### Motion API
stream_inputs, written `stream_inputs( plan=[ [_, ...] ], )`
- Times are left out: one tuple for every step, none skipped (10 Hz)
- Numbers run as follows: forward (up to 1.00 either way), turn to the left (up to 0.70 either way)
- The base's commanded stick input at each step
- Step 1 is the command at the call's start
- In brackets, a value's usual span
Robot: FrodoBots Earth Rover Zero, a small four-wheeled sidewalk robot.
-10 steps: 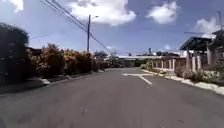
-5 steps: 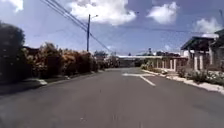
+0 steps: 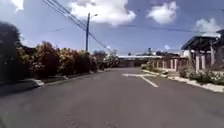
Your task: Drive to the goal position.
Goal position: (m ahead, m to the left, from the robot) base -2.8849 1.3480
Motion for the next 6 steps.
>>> stream_inputs(
  plan=[
    [0.45, 0.00],
    [0.45, 0.00],
    [0.45, 0.00],
    [0.45, 0.00],
    [0.45, 0.00],
    [0.45, 0.00]
  ],
)
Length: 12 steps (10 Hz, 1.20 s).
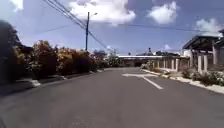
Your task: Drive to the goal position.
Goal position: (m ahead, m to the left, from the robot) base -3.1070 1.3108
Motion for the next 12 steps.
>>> stream_inputs(
  plan=[
    [0.45, 0.00],
    [0.45, 0.00],
    [0.45, 0.12],
    [0.45, 0.27],
    [0.45, 0.27],
    [0.45, 0.27],
    [0.45, 0.27],
    [0.45, 0.27],
    [0.45, 0.27],
    [0.45, 0.27],
    [0.45, 0.27],
    [0.45, 0.27]
  ],
)
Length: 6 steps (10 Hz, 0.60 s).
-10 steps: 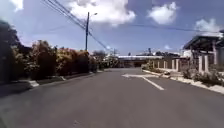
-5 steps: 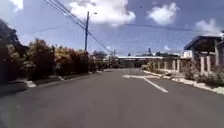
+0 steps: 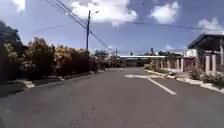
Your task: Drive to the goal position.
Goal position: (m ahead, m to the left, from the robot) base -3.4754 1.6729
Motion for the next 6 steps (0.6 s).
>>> stream_inputs(
  plan=[
    [0.45, 0.21],
    [0.45, 0.00],
    [0.45, 0.00],
    [0.45, 0.00],
    [0.45, 0.00],
    [0.45, 0.00]
  ],
)
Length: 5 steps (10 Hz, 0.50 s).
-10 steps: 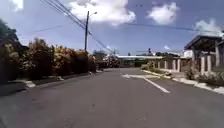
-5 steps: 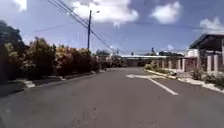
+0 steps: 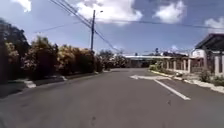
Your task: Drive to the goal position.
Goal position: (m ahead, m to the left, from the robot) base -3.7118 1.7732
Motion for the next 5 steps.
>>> stream_inputs(
  plan=[
    [0.45, 0.00],
    [0.45, -0.02],
    [0.45, -0.03],
    [0.45, -0.05],
    [0.45, -0.06]
  ],
)
